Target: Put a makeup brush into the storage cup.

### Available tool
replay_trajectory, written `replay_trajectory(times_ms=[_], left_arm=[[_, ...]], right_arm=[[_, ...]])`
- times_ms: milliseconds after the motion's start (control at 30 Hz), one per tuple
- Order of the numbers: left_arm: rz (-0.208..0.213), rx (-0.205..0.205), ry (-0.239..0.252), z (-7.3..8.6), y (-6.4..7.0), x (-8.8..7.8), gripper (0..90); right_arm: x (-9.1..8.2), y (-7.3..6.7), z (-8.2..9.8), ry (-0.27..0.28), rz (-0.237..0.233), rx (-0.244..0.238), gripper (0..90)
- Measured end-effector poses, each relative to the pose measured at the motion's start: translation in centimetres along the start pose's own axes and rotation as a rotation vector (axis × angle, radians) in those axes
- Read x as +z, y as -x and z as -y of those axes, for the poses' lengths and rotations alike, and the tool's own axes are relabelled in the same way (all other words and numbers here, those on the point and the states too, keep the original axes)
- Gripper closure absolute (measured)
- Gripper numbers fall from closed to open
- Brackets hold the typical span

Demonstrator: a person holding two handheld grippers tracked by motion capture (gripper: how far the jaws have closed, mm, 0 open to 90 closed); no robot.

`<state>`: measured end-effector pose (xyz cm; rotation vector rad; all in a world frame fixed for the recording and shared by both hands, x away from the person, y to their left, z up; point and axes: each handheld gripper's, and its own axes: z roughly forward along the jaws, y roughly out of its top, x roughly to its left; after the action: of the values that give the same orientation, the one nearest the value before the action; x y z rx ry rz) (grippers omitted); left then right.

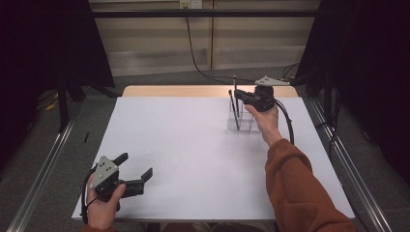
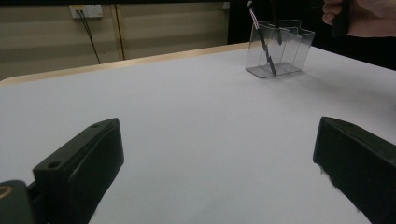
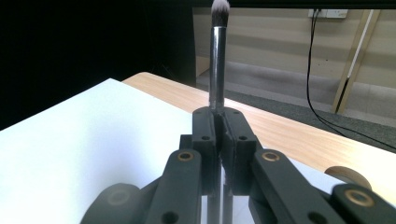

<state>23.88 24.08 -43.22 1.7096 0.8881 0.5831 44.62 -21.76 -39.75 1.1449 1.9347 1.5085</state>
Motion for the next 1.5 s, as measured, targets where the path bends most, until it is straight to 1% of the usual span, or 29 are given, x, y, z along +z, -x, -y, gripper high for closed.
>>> replay_trajectory(times_ms=[133, 267, 567, 767, 867, 1100, 1167, 1267, 1300, 1367, 1433, 1500], left_arm=[[-0.001, -0.001, 0.000, 0.0, 0.0, 0.0, 1.8], [0.001, -0.003, 0.001, 0.0, 0.0, 0.0, 1.9], [0.001, 0.005, -0.004, 0.0, 0.0, 0.0, 1.9], [0.000, -0.003, 0.001, 0.0, 0.0, 0.0, 1.9], [0.001, 0.004, -0.004, 0.0, 0.0, 0.0, 1.9], [0.001, 0.001, -0.001, 0.0, 0.0, 0.0, 1.9], [0.000, -0.001, 0.002, 0.0, 0.0, 0.0, 1.8], [0.000, 0.000, 0.000, 0.0, 0.0, 0.0, 1.9], [0.000, 0.000, 0.000, 0.0, 0.0, 0.0, 1.8], [0.000, 0.000, 0.000, 0.0, 0.0, 0.0, 1.8], [-0.001, 0.000, 0.000, 0.0, 0.0, 0.0, 1.8], [-0.001, 0.001, -0.002, 0.0, 0.0, 0.0, 1.8]], right_arm=[[0.0, 0.0, 0.4, 0.000, 0.002, 0.005, 84.2], [0.0, 0.3, 0.8, 0.002, 0.008, 0.023, 84.2], [0.0, 0.2, 1.3, 0.000, 0.011, 0.026, 84.2], [0.0, 0.3, 1.9, -0.003, 0.010, 0.033, 84.2], [0.0, 0.4, 2.2, -0.008, 0.012, 0.033, 84.2], [0.0, 0.4, 2.3, -0.014, 0.013, 0.035, 82.8], [0.0, 0.4, 2.3, -0.008, 0.013, 0.037, 77.6], [0.0, 0.3, 2.3, -0.009, 0.010, 0.037, 73.2], [0.0, 0.3, 2.3, -0.003, 0.003, 0.037, 70.1], [0.0, 0.3, 2.3, -0.003, 0.006, 0.035, 63.7], [-0.1, 0.3, 2.3, -0.014, 0.009, 0.031, 57.2], [-0.1, 0.3, 2.2, -0.007, 0.008, 0.035, 51.0]])
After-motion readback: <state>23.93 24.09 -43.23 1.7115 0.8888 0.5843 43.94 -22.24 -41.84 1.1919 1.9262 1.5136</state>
